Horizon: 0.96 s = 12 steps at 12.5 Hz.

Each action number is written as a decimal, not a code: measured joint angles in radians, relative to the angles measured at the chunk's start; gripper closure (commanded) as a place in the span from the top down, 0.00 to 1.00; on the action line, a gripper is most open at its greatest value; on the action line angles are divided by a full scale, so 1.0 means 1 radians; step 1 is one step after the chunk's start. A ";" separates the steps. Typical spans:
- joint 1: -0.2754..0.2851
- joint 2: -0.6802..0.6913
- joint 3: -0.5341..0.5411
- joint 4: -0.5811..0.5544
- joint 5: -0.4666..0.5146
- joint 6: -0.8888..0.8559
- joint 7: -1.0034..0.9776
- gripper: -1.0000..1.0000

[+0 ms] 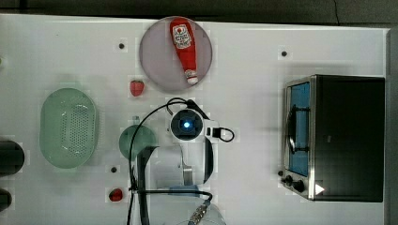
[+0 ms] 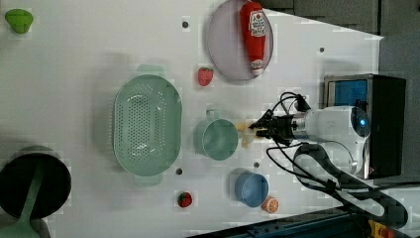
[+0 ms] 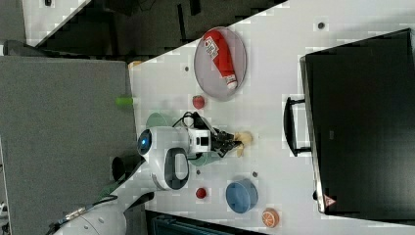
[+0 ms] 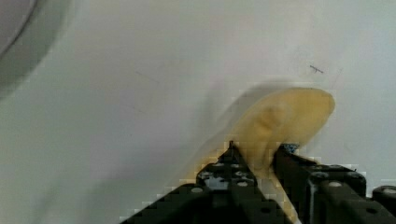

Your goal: Pick banana from table and place on oven.

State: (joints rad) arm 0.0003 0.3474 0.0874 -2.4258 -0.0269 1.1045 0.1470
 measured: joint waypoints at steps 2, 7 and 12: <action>0.005 -0.014 -0.002 -0.006 -0.010 -0.003 0.000 0.25; -0.015 -0.294 0.006 -0.002 0.020 -0.147 0.000 0.25; -0.010 -0.526 -0.001 0.248 -0.006 -0.562 0.000 0.25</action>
State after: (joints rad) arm -0.0098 -0.1788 0.0869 -2.1777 -0.0334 0.5420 0.1473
